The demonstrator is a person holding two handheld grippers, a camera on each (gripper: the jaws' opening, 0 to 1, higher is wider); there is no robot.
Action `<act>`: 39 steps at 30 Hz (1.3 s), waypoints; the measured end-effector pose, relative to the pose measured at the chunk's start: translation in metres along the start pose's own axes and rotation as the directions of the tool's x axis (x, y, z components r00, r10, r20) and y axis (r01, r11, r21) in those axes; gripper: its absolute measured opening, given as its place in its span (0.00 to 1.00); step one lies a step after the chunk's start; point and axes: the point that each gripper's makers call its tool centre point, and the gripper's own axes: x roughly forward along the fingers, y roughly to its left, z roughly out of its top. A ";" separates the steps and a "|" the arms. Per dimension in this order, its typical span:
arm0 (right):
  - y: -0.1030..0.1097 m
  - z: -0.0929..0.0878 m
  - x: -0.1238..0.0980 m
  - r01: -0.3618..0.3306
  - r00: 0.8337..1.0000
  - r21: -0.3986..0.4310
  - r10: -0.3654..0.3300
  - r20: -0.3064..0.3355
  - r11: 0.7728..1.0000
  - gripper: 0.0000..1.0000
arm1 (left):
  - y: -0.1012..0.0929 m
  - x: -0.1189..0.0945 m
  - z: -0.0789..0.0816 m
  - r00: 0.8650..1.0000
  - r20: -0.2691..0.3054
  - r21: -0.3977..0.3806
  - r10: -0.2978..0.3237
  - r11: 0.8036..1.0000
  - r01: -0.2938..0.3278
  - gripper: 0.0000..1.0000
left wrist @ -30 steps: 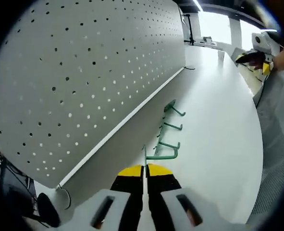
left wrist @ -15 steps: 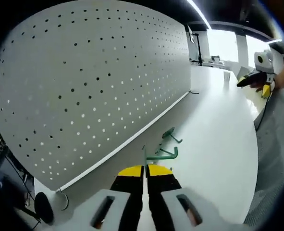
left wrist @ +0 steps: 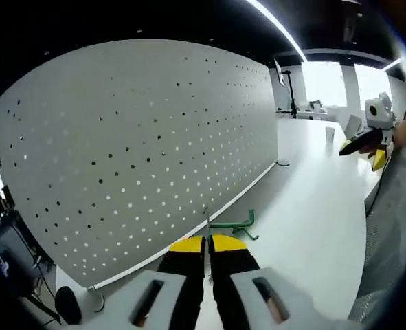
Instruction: Insert the hook assembly into the mounting plate slot until the hook locks in place.
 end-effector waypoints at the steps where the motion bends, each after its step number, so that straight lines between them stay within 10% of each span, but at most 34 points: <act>1: 0.000 0.000 0.000 0.000 1.000 0.001 0.000 0.001 1.000 0.65 | -0.001 -0.001 0.004 1.000 0.016 -0.009 0.008 1.000 -0.008 0.02; 39: -0.001 0.002 -0.001 0.001 1.000 0.000 -0.001 0.013 1.000 0.64 | -0.044 -0.033 0.095 0.949 0.311 -0.049 0.051 0.998 -0.038 0.02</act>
